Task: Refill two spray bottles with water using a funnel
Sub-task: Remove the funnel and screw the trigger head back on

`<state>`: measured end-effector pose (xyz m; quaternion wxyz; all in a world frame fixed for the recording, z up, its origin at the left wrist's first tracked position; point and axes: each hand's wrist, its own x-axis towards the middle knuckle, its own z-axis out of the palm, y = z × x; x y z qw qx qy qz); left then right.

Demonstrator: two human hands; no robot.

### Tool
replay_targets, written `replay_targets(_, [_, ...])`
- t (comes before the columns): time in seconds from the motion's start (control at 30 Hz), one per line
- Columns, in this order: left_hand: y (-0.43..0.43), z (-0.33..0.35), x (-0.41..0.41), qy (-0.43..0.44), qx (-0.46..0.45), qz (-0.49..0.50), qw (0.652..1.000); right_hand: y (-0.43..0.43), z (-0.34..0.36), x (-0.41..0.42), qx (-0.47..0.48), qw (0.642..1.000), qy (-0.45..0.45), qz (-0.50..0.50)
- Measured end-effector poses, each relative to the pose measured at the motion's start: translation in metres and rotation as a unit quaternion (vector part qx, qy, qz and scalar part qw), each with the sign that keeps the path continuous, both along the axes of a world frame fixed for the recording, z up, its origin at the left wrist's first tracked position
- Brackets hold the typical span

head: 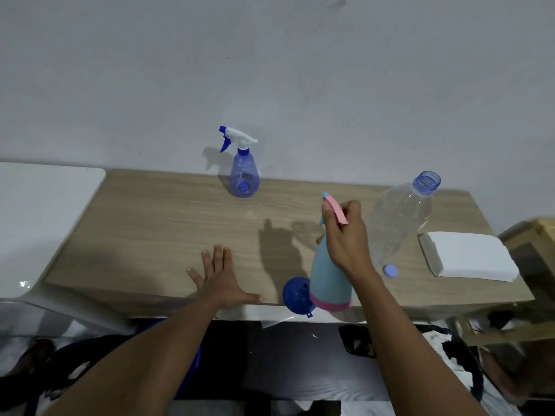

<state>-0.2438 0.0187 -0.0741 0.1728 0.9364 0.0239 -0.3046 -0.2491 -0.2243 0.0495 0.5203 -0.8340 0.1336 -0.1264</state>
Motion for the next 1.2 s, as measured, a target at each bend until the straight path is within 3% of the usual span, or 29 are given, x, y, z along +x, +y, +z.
replay_targets(0.23, [0.001, -0.001, 0.012, 0.033, 0.018, -0.025, 0.999, 0.016, 0.029, 0.085, 0.016, 0.995, -0.091, -0.049])
replay_targets(0.67, [0.001, -0.005, 0.020, 0.045, 0.022, -0.031, 0.998, 0.028, -0.026, 0.210, -0.080, 0.996, -0.033, 0.011])
replay_targets(1.2, [-0.001, -0.003, 0.021, 0.034, 0.025, -0.021, 0.999, 0.035, -0.043, 0.236, -0.089, 0.996, -0.011, 0.020])
